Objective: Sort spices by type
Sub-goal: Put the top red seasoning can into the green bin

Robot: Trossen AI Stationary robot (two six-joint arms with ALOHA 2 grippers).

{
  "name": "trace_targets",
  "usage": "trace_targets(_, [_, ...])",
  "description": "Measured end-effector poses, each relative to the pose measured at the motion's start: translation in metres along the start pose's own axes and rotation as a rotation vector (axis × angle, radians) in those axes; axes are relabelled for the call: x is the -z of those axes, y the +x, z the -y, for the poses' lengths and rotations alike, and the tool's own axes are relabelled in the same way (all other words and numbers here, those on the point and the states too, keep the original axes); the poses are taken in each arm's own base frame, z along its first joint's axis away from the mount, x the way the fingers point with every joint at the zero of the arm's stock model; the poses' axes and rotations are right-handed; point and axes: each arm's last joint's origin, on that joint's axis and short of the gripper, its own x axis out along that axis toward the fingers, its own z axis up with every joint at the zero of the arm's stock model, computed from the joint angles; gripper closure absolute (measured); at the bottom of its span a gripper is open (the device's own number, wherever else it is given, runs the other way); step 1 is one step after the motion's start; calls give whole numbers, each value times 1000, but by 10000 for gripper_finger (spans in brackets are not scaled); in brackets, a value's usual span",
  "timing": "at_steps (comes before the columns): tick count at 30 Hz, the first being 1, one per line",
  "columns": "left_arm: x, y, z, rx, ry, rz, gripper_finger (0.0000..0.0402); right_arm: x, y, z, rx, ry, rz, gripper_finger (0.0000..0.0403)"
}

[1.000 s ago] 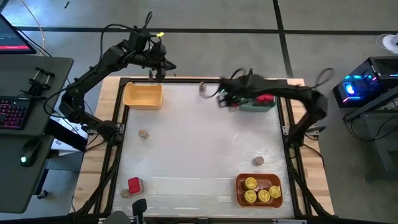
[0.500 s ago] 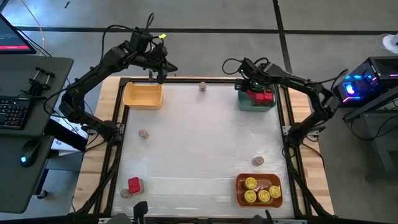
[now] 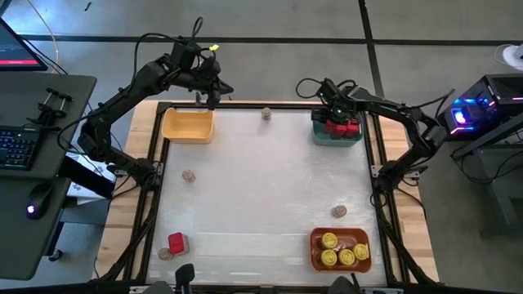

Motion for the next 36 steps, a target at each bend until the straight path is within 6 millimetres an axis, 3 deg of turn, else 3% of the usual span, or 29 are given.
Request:
trace_targets(9, [0, 0, 0, -18, -25, -6, 401, -3, 2, 3, 8, 18, -1, 198])
trace_targets(16, [0, 2, 3, -9, -20, -8, 401, -3, 2, 3, 7, 21, -5, 157])
trace_targets(30, [-1, 3, 6, 1, -11, -9, 401, -4, 1, 3, 7, 14, 4, 150])
trace_targets(36, [-1, 3, 6, 1, -11, -9, 402, -17, -21, -6, -53, -8, 67, 150])
